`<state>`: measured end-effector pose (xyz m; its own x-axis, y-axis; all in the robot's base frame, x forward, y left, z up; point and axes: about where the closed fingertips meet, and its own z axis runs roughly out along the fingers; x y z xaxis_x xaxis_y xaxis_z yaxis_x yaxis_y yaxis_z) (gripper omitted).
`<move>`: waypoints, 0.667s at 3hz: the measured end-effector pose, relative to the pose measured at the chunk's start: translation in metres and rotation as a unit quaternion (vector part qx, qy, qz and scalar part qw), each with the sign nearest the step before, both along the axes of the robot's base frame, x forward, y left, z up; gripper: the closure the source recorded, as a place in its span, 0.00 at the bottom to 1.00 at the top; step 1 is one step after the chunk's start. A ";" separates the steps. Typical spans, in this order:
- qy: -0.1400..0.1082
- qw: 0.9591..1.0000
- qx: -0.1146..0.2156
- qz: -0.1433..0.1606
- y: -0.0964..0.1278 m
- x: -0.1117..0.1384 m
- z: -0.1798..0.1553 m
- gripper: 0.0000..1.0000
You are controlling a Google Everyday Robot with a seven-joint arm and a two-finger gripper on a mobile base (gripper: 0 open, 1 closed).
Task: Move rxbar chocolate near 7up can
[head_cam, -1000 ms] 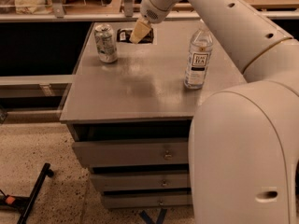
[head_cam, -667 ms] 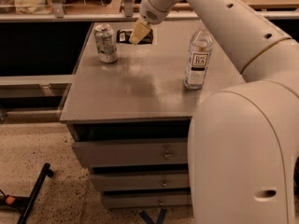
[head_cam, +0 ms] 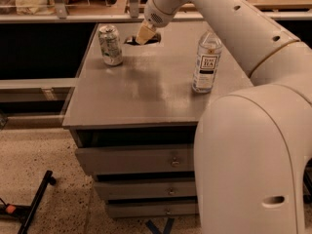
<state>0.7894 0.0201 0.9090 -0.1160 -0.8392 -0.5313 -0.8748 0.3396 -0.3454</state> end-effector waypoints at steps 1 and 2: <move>0.002 1.000 -0.001 0.001 0.002 0.000 -0.003 0.00; 0.002 1.000 -0.001 0.001 0.002 0.000 -0.003 0.00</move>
Offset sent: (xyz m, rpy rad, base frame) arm 0.0003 0.0017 -0.0030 -0.0011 0.0041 0.0023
